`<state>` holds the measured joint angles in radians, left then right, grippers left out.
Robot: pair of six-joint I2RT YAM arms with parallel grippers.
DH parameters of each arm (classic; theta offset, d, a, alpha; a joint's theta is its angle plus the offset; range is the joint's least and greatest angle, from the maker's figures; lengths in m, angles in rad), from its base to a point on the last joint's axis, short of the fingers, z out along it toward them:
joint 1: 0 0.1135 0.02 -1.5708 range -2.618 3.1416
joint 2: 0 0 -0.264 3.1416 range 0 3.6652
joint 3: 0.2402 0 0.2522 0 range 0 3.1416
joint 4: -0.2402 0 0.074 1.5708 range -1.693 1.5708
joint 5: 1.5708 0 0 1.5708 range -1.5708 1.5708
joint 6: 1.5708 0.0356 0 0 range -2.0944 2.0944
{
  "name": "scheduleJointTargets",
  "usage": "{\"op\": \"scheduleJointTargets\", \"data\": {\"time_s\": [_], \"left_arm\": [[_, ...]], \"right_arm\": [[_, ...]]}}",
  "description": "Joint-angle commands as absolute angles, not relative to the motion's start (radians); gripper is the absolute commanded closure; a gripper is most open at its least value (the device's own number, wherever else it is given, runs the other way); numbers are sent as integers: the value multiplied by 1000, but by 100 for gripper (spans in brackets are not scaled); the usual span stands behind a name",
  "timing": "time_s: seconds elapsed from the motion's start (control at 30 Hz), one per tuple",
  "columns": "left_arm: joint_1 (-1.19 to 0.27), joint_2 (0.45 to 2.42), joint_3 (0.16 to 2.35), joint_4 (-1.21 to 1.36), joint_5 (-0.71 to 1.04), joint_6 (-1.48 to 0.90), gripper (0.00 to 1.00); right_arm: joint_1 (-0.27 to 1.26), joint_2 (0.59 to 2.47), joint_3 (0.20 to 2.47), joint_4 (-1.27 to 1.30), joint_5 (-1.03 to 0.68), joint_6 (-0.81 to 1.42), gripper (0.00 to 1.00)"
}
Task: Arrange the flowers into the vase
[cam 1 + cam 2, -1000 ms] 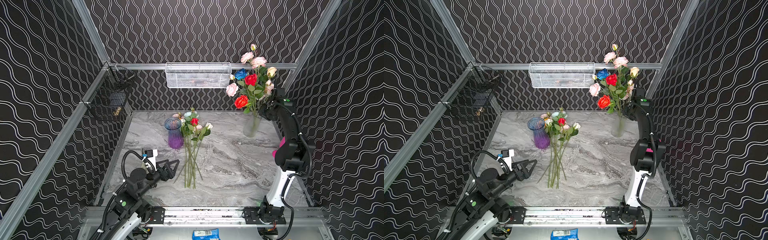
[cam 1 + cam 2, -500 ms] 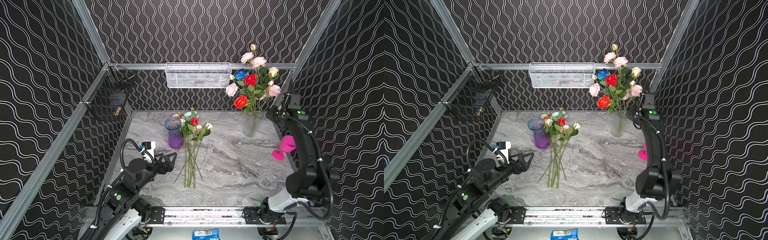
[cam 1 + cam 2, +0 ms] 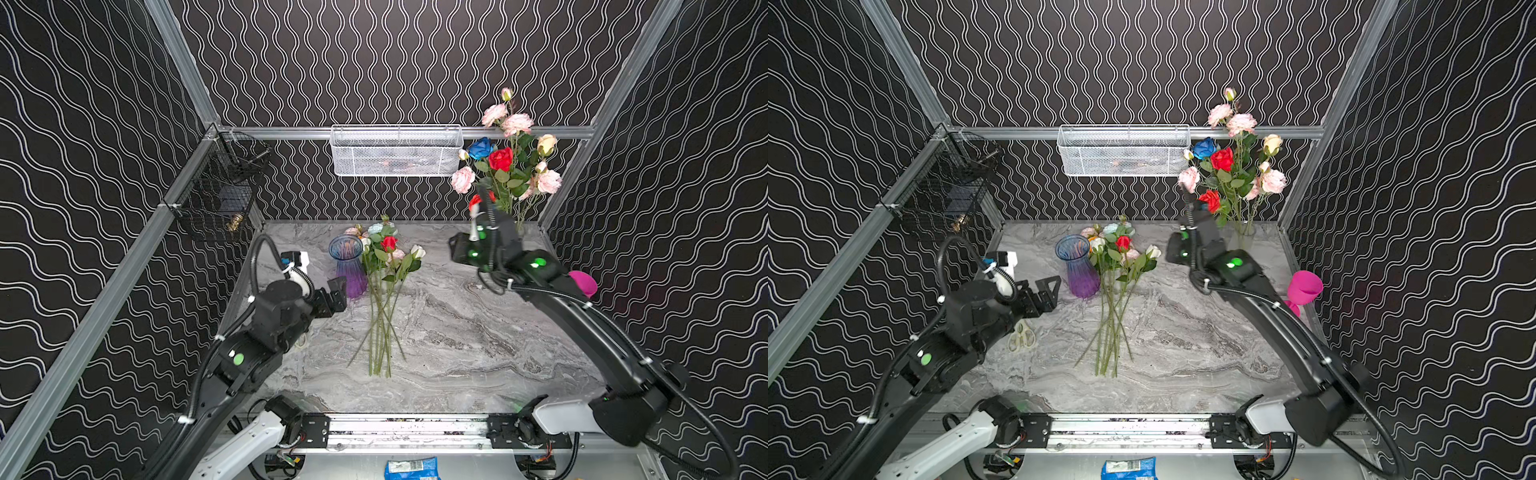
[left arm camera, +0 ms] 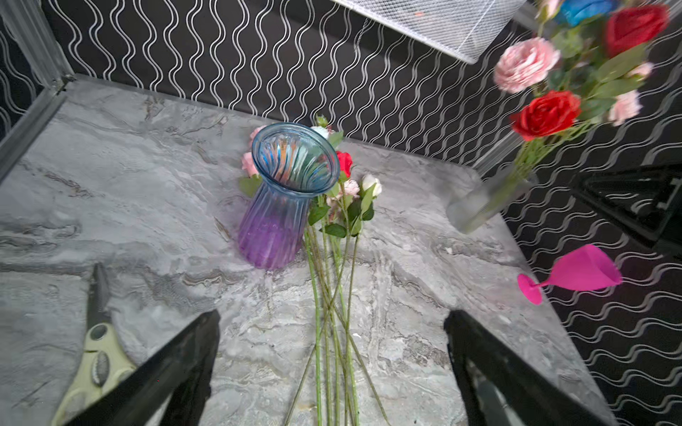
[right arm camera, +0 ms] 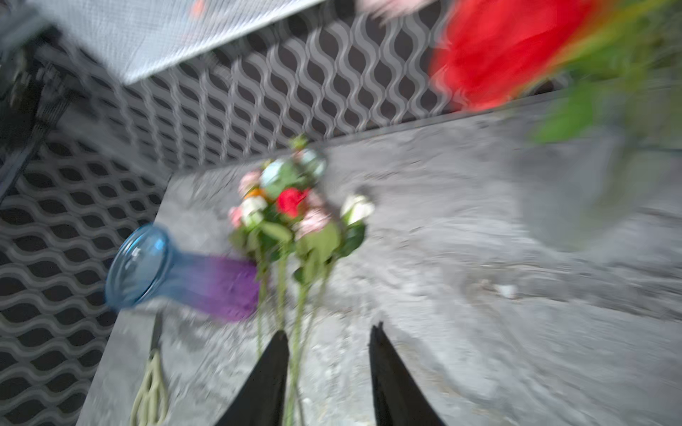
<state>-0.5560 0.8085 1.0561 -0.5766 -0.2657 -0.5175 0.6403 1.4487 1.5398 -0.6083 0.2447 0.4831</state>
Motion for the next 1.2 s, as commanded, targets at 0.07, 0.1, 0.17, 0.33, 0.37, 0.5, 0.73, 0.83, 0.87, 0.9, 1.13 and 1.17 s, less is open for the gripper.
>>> {"op": "scheduleJointTargets", "data": {"time_s": [0.07,0.1,0.17,0.33,0.37,0.5,0.73,0.83,0.87,0.9,1.13,1.17], "left_arm": [[-410,992,1241,-669,-193,-434,9],[-333,1015,1261,-669,-119,-437,11],[-207,1054,1271,-640,9,-447,15],[-106,1230,1335,-635,118,-424,16],[-90,1263,1351,-637,144,-423,17],[-66,1394,1420,-652,162,-420,23],[-63,1534,1480,-633,225,-406,29],[-63,1548,1471,-617,212,-399,31],[-63,1549,1466,-604,224,-399,32],[-63,1554,1469,-605,233,-399,33],[-63,1599,1461,-581,282,-403,41],[-63,1605,1456,-573,288,-410,41]], "right_arm": [[705,1593,1641,-493,160,485,56],[711,1630,1673,-488,131,483,54],[720,1704,1741,-496,93,474,52],[734,1809,1820,-461,13,491,50],[735,1819,1824,-454,5,493,50],[735,1831,1806,-443,-2,485,49],[733,1805,1734,-422,12,468,48],[730,1788,1707,-410,18,463,47],[728,1784,1699,-405,17,465,47],[726,1782,1694,-402,13,465,47],[723,1756,1650,-386,12,469,47],[723,1750,1641,-381,12,471,47]]}}
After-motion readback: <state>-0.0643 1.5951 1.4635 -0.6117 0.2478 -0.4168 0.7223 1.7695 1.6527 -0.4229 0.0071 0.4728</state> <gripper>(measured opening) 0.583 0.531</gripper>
